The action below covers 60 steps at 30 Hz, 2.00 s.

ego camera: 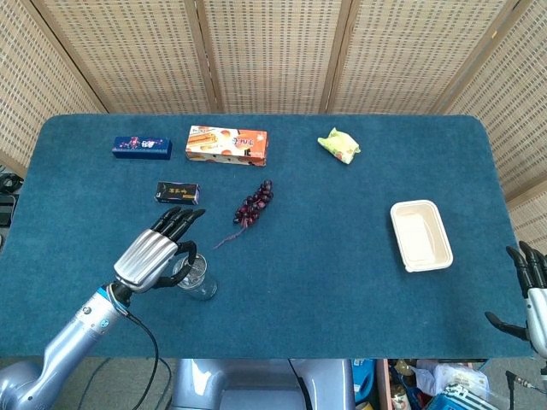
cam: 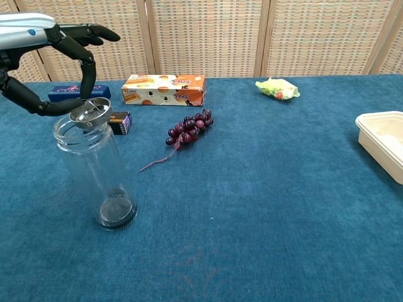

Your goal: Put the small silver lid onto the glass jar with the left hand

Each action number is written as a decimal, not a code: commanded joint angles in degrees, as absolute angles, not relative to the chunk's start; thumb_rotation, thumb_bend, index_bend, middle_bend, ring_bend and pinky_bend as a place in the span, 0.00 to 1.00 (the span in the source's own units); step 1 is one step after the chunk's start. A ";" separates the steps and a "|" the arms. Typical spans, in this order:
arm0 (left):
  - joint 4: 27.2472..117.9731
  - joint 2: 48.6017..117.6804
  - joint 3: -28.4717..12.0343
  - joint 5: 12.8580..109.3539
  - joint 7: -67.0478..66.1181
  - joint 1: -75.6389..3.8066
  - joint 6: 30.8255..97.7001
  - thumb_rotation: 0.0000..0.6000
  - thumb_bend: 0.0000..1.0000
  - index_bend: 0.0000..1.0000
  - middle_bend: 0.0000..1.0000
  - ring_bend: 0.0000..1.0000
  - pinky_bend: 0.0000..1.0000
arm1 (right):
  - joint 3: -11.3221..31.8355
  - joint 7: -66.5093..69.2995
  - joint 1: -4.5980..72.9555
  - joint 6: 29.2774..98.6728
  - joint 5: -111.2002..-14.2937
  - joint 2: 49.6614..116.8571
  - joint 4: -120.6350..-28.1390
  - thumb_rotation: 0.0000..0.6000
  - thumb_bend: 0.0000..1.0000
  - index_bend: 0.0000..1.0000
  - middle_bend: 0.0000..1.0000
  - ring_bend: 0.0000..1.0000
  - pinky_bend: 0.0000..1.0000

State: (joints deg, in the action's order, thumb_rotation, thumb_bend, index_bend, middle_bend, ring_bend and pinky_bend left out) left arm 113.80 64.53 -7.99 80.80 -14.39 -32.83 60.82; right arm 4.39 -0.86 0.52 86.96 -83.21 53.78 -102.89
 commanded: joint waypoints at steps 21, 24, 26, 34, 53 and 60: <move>112.53 63.32 -6.01 82.88 -10.69 -32.31 61.49 1.00 0.43 0.59 0.00 0.00 0.00 | 4.37 -1.11 0.53 86.76 -82.99 53.62 -103.21 1.00 0.00 0.00 0.00 0.00 0.00; 112.61 63.15 -5.77 83.00 -10.78 -32.38 61.28 1.00 0.43 0.59 0.00 0.00 0.00 | 4.37 -1.02 0.53 86.75 -82.99 53.57 -103.22 1.00 0.00 0.00 0.00 0.00 0.00; 112.68 63.13 -5.67 83.09 -10.88 -32.33 61.43 1.00 0.43 0.56 0.00 0.00 0.00 | 4.39 -0.88 0.49 86.82 -83.00 53.56 -103.21 1.00 0.00 0.00 0.00 0.00 0.00; 113.00 62.73 -5.71 81.63 -12.94 -32.45 61.39 1.00 0.24 0.00 0.00 0.00 0.00 | 4.37 -0.75 0.45 86.82 -82.99 53.35 -103.36 1.00 0.00 0.00 0.00 0.00 0.00; 115.60 53.45 -0.67 91.82 -5.07 -27.37 65.51 1.00 0.76 0.29 0.00 0.00 0.00 | 4.04 -1.37 0.59 86.50 -83.50 53.49 -103.63 1.00 0.00 0.00 0.00 0.00 0.00; 115.13 54.94 -0.03 92.85 -9.85 -27.22 64.72 1.00 0.86 0.34 0.00 0.00 0.00 | 3.90 -1.94 0.59 86.48 -83.61 53.64 -103.75 1.00 0.00 0.00 0.00 0.00 0.00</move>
State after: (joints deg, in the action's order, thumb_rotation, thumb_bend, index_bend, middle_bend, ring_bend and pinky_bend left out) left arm 115.23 54.49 -0.29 92.71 -8.77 -27.29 65.19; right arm 3.91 -1.93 0.58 86.48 -83.61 53.64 -103.76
